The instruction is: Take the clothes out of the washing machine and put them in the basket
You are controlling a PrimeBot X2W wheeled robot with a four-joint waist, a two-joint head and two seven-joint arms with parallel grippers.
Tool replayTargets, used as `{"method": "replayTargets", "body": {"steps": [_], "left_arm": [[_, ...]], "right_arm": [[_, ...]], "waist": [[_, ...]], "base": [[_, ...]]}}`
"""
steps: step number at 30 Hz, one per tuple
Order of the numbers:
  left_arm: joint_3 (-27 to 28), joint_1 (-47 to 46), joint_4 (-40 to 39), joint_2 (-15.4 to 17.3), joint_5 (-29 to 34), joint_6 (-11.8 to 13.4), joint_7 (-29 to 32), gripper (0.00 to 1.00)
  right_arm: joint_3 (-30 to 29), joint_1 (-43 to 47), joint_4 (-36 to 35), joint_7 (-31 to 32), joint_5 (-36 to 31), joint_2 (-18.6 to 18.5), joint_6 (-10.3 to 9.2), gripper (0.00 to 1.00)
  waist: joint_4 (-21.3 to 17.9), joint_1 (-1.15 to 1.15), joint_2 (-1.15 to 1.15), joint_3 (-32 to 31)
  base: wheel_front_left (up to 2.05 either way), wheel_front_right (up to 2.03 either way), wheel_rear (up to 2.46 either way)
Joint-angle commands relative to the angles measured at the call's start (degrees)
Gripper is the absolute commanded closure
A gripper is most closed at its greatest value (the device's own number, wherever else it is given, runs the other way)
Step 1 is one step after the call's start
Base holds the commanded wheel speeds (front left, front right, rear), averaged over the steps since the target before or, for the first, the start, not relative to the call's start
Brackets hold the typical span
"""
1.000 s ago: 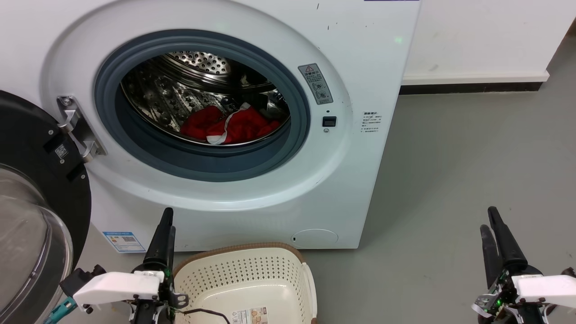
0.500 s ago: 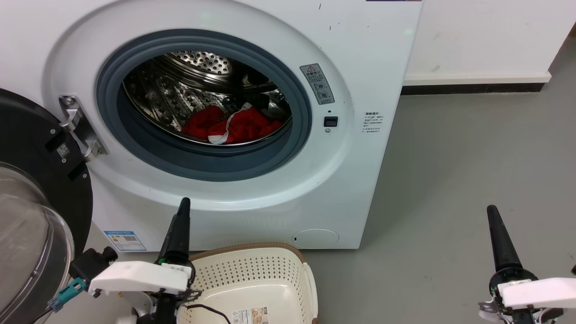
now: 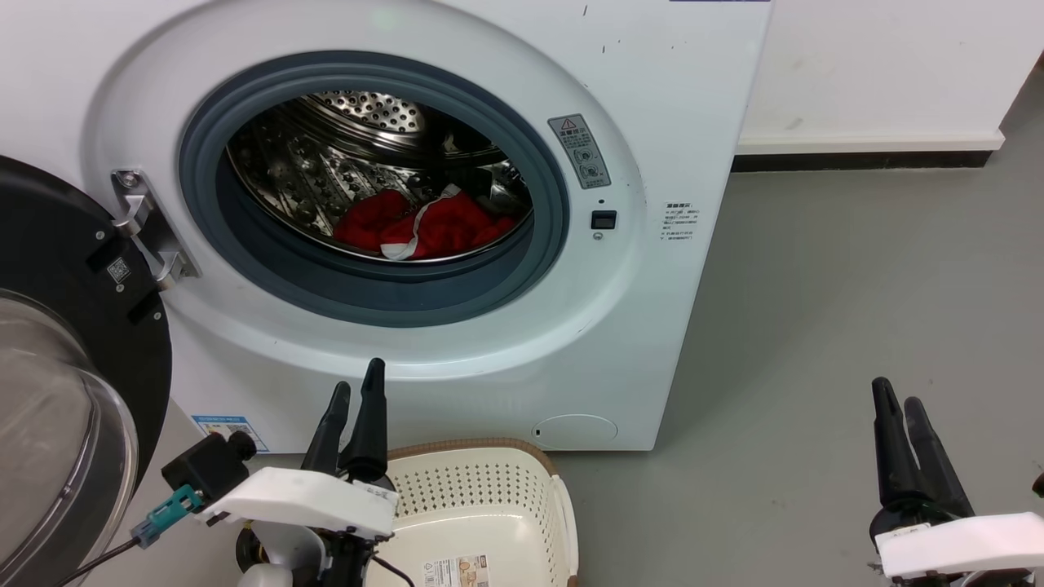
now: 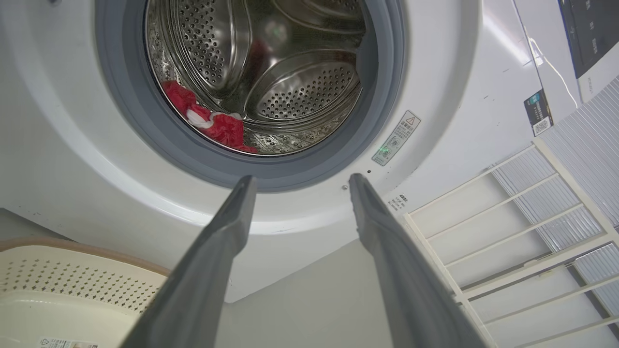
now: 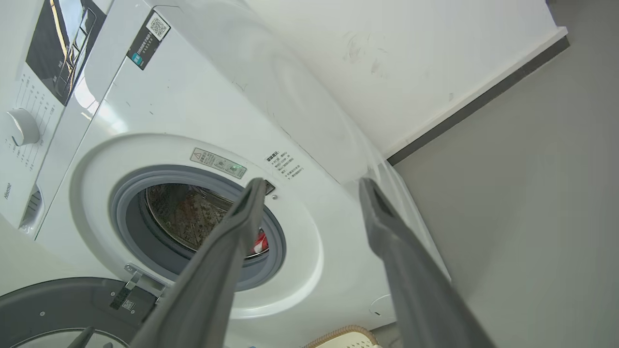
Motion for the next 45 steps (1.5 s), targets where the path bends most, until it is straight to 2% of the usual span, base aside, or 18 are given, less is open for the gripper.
{"method": "replayTargets", "body": {"steps": [1, 26, 45], "left_arm": [[-0.65, -0.73, -1.14, 0.15, 2.47, 0.48, -0.71, 0.00], [-2.53, 0.66, -2.34, 0.19, 22.82, 2.28, -4.91, 0.00], [-3.86, 1.49, -1.97, 1.59, 35.63, 3.41, -7.47, 0.00]], "right_arm": [[0.02, 0.17, -1.52, -0.63, -2.70, -0.28, 0.02, 0.00], [0.22, 4.06, -7.83, -0.66, -23.59, -0.30, 0.01, 0.00], [-0.21, 6.54, -11.00, 0.36, -35.71, -0.30, 0.01, 0.00]], "waist": [[0.04, 0.00, 0.00, -0.04], [0.66, 0.00, 0.00, -0.26], [1.24, 0.00, 0.00, -0.46]], "base": [[0.00, 0.00, 0.00], [0.00, 0.00, 0.00], [0.00, 0.00, 0.00]]}}
